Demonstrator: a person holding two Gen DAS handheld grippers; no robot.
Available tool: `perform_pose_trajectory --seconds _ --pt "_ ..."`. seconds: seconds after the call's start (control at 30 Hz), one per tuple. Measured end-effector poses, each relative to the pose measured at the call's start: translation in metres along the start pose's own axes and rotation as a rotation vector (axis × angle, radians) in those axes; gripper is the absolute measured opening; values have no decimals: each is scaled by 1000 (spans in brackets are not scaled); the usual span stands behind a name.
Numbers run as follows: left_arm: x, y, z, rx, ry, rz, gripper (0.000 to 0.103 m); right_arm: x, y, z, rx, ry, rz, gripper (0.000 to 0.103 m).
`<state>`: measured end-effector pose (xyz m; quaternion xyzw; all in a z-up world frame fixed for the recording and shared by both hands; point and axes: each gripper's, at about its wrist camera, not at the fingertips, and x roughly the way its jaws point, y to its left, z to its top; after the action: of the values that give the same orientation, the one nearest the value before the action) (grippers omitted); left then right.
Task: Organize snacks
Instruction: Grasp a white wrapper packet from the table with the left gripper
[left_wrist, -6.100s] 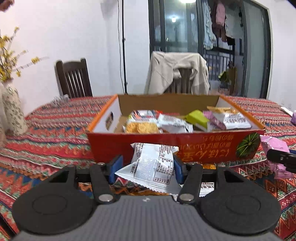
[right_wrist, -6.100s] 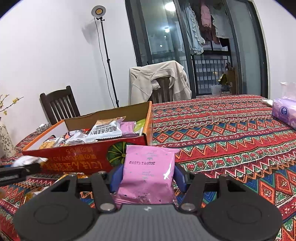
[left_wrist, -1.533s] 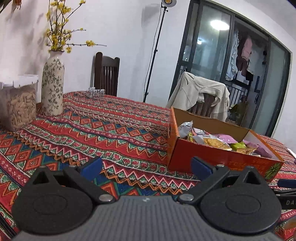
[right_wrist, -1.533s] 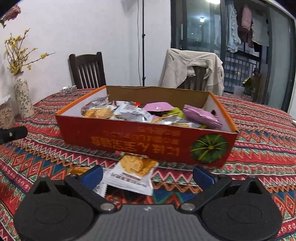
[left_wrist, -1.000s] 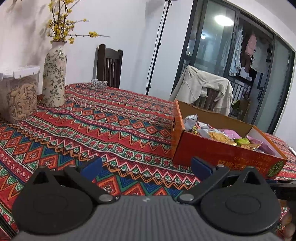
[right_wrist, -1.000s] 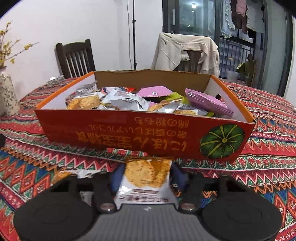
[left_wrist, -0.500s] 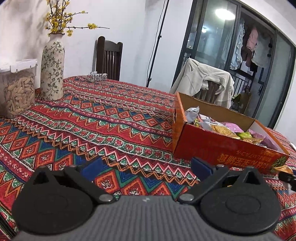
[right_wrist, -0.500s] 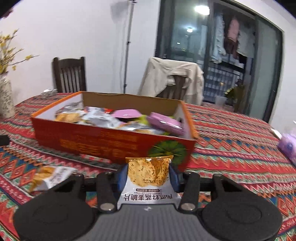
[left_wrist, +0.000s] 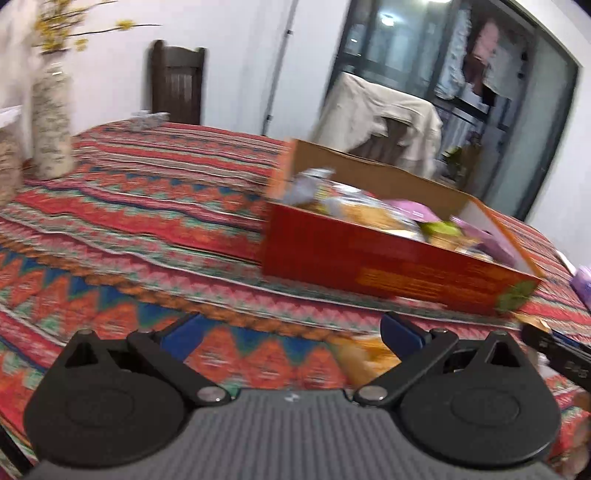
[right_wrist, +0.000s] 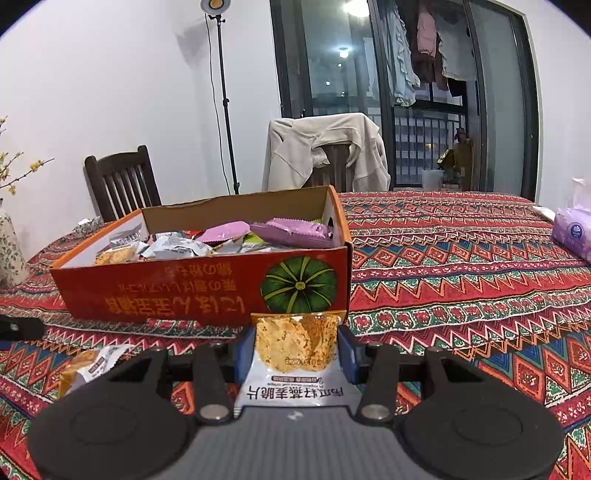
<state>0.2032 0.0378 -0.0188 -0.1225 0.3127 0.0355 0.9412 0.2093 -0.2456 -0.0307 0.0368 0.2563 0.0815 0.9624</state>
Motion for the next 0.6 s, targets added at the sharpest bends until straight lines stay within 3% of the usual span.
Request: perform_pose_trajectory --seconds 0.13,0.27,0.43,0.6 --pt "9 -40 -4 46 32 -51 103 -2 1 1 -6 -4 12 46" --pt "24 -68 -10 98 67 11 103 -4 0 0 0 -4 23 46" --pt "37 -75 -18 88 109 76 103 -4 -3 1 12 0 28 46" --pt "38 -77 -25 107 83 116 100 -4 -5 1 25 1 48 47"
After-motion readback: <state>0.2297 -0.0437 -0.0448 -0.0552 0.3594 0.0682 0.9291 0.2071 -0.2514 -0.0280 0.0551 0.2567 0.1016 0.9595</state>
